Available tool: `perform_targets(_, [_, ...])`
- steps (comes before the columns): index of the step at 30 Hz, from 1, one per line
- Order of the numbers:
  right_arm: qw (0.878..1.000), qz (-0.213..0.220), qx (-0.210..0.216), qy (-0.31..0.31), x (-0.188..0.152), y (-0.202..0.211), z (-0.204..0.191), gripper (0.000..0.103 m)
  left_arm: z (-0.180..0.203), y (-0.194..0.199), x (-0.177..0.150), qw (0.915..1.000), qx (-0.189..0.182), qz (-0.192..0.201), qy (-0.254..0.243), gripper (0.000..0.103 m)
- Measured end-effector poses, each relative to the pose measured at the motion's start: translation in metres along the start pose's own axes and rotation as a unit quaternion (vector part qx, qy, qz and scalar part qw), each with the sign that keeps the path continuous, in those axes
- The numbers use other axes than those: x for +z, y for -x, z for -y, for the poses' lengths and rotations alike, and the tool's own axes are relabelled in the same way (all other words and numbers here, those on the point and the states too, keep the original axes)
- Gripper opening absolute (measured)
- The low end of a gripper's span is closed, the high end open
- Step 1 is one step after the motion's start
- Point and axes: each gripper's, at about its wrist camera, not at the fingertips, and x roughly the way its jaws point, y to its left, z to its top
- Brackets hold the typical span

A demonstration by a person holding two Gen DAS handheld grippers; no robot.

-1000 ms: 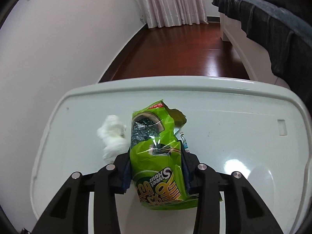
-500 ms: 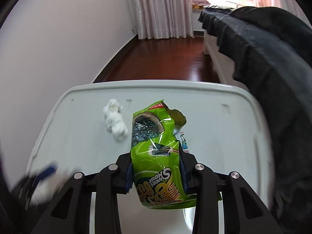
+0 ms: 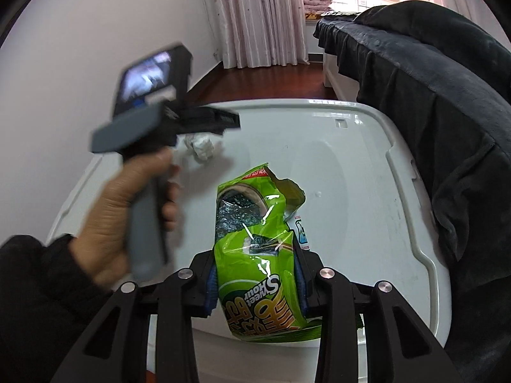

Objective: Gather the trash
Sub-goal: 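Grasp the white tissue with the left tool while the right tool holds the snack bag, then carry the tissue and snack bag over the orange bucket and open both tools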

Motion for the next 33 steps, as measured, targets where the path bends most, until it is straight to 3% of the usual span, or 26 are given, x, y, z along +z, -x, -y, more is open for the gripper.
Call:
perform_targets(1, [1.0, 0.004, 0.0, -0.002, 0.002, 0.0, 0.001, 0.036, 0.001, -0.004, 0.0, 1.0, 0.009, 0.002, -0.001, 0.054])
perform_targets(2, [1.0, 0.006, -0.004, -0.004, 0.0, 0.002, 0.001, 0.036, 0.002, -0.002, 0.0, 0.9997, 0.012, 0.02, -0.008, 0.038])
perform_targets(7, [1.0, 0.001, -0.008, -0.019, 0.001, 0.0, 0.004, 0.036, -0.001, 0.0, -0.005, 0.9988, 0.003, 0.039, -0.029, 0.037])
perform_targets(11, [1.0, 0.0, -0.018, -0.021, 0.001, -0.003, 0.006, 0.036, -0.016, 0.013, -0.009, 0.9991, -0.011, 0.037, -0.02, 0.036])
perform_targets(23, [1.0, 0.009, -0.026, 0.004, -0.007, 0.004, -0.021, 0.037, -0.063, 0.142, -0.067, 0.9957, -0.039, 0.079, -0.028, 0.037])
perform_targets(33, [0.999, 0.02, -0.013, 0.023, -0.048, 0.058, -0.051, 0.037, -0.086, 0.211, -0.132, 0.9936, -0.054, 0.085, -0.051, 0.037])
